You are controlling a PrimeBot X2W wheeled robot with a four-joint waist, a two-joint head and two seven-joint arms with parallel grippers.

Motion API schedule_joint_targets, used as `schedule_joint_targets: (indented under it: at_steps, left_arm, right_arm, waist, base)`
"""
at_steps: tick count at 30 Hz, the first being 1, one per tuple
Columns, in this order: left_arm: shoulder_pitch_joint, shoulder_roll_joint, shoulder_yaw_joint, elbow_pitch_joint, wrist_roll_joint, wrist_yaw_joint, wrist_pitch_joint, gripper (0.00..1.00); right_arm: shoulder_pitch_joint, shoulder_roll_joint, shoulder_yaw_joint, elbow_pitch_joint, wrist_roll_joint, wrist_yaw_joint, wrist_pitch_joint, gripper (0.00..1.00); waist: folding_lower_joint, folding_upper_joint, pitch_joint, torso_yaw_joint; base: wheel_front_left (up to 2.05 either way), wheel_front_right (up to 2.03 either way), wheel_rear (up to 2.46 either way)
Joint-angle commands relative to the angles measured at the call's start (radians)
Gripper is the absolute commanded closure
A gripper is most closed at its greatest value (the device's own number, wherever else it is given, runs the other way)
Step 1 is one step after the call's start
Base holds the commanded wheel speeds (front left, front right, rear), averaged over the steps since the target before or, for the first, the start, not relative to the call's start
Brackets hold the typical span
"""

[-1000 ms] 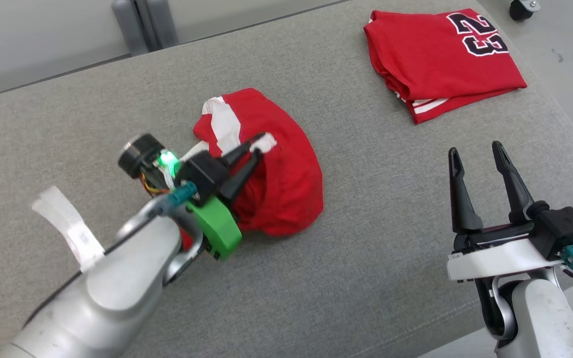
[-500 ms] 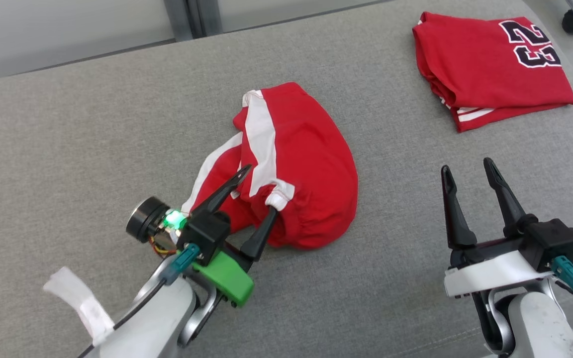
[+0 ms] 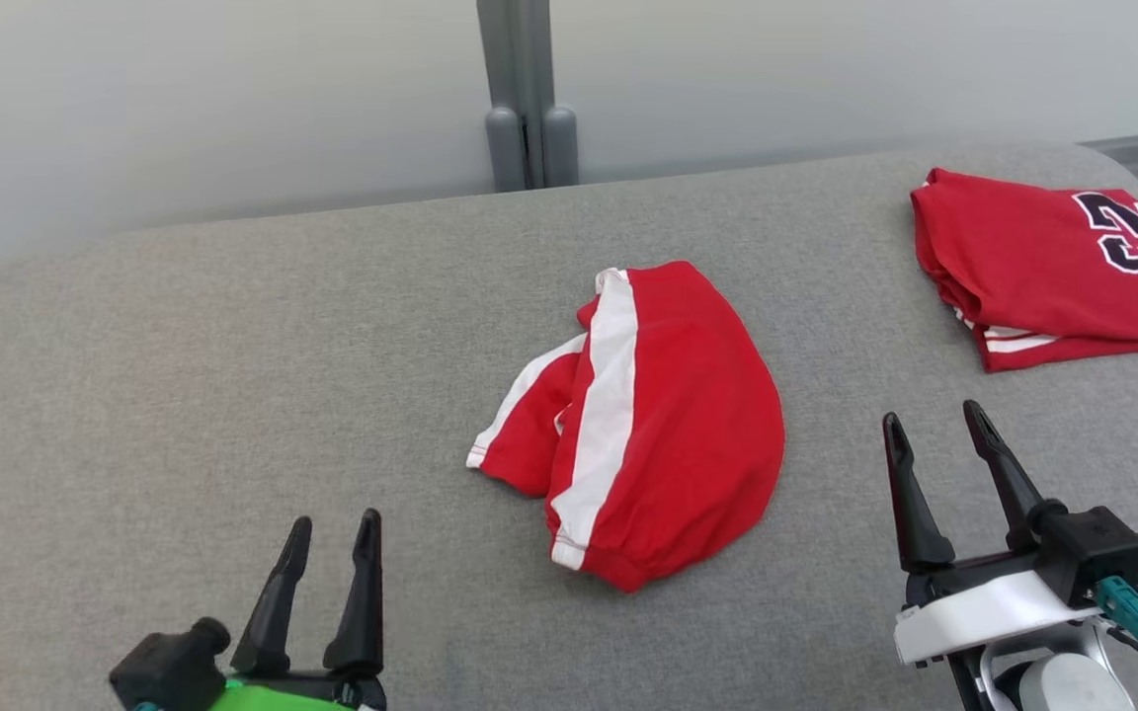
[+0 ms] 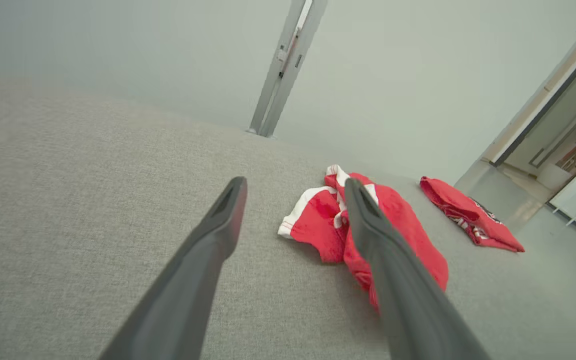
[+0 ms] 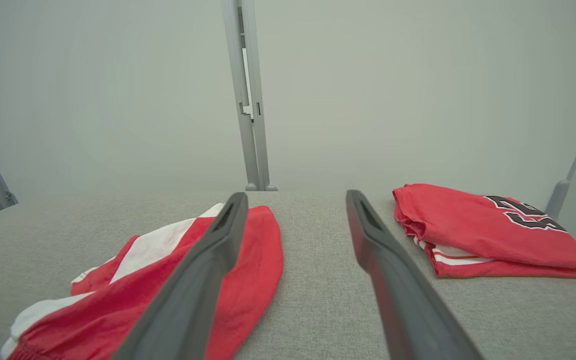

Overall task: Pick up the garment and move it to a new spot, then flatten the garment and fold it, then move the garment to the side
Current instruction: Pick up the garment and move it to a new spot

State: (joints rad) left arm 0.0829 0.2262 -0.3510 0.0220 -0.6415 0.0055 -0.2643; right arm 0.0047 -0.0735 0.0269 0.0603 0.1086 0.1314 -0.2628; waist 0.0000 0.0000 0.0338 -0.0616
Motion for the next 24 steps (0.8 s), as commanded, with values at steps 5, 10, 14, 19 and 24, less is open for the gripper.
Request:
schedule_joint_targets:
  at_steps: [5,10,14,19,24]
  left_arm:
    - [0.103,-0.090,0.189,-0.059,0.066,-0.057,0.001,0.00]
    - [0.186,-0.162,0.335,-0.107,0.212,-0.061,0.001,0.00]
    - [0.235,-0.174,0.362,-0.116,0.279,-0.066,0.001,0.00]
    - [0.250,-0.175,0.324,-0.107,0.357,-0.056,0.000,0.00]
    - [0.245,-0.175,0.298,-0.100,0.441,-0.047,0.000,0.00]
  right_arm:
    - [0.045,-0.007,-0.011,-0.006,0.005,-0.002,-0.003,0.00]
    - [0.076,0.000,-0.019,-0.006,0.012,-0.002,-0.003,0.00]
    - [0.102,0.005,-0.016,-0.005,0.016,-0.002,-0.003,0.00]
    - [0.138,0.012,-0.020,-0.002,0.021,-0.002,-0.003,0.00]
    - [0.161,0.014,-0.010,0.003,0.020,-0.002,-0.003,0.00]
  waist:
    - [0.0000,0.0000,-0.074,0.066]
    - [0.0000,0.0000,-0.109,0.053]
    - [0.0000,0.0000,-0.133,0.036]
    - [0.0000,0.0000,-0.150,0.032]
    - [0.0000,0.0000,-0.158,0.028]
  base:
    - [0.00,0.00,0.00]
    - [0.00,0.00,0.00]
    - [0.00,0.00,0.00]
    - [0.00,0.00,0.00]
    - [0.00,0.00,0.00]
